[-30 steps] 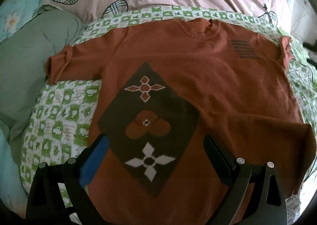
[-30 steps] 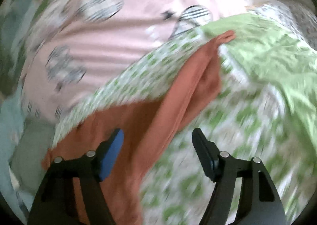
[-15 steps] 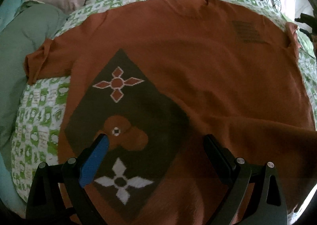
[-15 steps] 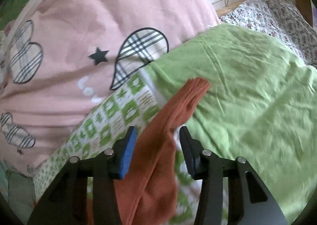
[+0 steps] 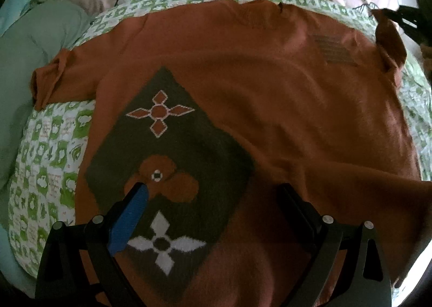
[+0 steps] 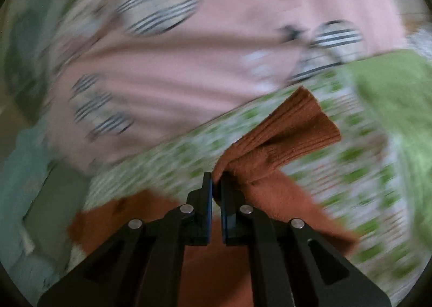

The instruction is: Fold small clothes

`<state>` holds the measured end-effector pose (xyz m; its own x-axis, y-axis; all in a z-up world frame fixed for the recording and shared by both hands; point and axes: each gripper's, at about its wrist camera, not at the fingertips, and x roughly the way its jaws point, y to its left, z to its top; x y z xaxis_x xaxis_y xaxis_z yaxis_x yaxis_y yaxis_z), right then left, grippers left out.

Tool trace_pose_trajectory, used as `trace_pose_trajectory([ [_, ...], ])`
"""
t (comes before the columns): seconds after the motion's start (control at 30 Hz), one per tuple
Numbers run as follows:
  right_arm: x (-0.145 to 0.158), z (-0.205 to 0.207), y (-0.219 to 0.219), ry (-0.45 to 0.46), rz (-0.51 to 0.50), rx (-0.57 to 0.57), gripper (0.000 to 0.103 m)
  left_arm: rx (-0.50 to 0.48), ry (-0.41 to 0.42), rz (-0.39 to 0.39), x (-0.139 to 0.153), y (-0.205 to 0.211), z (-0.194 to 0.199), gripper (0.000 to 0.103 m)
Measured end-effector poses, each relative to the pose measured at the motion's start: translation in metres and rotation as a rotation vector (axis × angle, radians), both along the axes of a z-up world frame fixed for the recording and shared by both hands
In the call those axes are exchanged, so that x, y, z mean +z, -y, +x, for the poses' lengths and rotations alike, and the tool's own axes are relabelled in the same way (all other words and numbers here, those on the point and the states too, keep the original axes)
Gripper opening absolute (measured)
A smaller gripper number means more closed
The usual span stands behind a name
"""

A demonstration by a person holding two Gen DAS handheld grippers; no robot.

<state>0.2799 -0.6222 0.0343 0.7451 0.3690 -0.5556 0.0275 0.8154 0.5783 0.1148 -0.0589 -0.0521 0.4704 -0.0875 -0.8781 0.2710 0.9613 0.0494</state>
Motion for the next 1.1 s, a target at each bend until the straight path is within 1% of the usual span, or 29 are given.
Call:
trace_pose_trajectory([
  [0.2,0.002,-0.004,-0.139,0.011,0.069,0.320,0.006,0.033,0.008,-0.043,0.008,-0.023,-0.012,0.097],
  [0.33,-0.004,-0.012,-0.239,0.001,0.030,0.538,0.006,0.073,0.008,-0.075,0.011,-0.042,-0.014,0.097],
  [0.43,-0.017,-0.017,-0.294,-0.015,-0.003,0.644,0.003,0.102,0.006,-0.096,0.012,-0.058,-0.014,0.097],
  [0.5,-0.024,-0.019,-0.316,-0.027,-0.007,0.685,0.003,0.118,0.004,-0.112,0.011,-0.067,-0.012,0.097],
  [0.53,-0.029,-0.019,-0.325,-0.033,-0.025,0.697,0.003,0.123,0.001,-0.125,0.012,-0.071,-0.012,0.097],
  [0.6,-0.034,-0.022,-0.336,-0.041,-0.085,0.687,0.003,0.130,0.000,-0.157,0.015,-0.081,-0.009,0.097],
  [0.63,-0.036,-0.023,-0.334,-0.049,-0.099,0.670,0.003,0.131,0.003,-0.168,0.016,-0.084,-0.006,0.097],
  [0.7,-0.039,-0.029,-0.319,-0.062,-0.076,0.635,0.003,0.131,0.009,-0.191,0.017,-0.087,0.001,0.097],
  [0.77,-0.038,-0.034,-0.304,-0.076,-0.080,0.590,0.004,0.120,0.002,-0.233,0.018,-0.085,0.017,0.097],
  [0.87,-0.036,-0.047,-0.278,-0.100,-0.076,0.532,0.004,0.085,-0.017,-0.312,0.017,-0.078,0.053,0.097],
  [0.97,-0.037,-0.063,-0.249,-0.110,-0.058,0.471,0.004,0.058,-0.055,-0.384,0.007,-0.057,0.099,0.097],
  [1.03,-0.038,-0.073,-0.232,-0.122,-0.045,0.426,0.004,0.047,-0.098,-0.403,-0.006,-0.042,0.119,0.097],
  [1.07,-0.038,-0.080,-0.223,-0.126,-0.035,0.402,0.004,0.050,-0.123,-0.404,-0.013,-0.034,0.131,0.095],
  [1.1,-0.038,-0.085,-0.215,-0.128,-0.028,0.380,0.004,0.048,-0.119,-0.410,-0.015,-0.027,0.138,0.094],
])
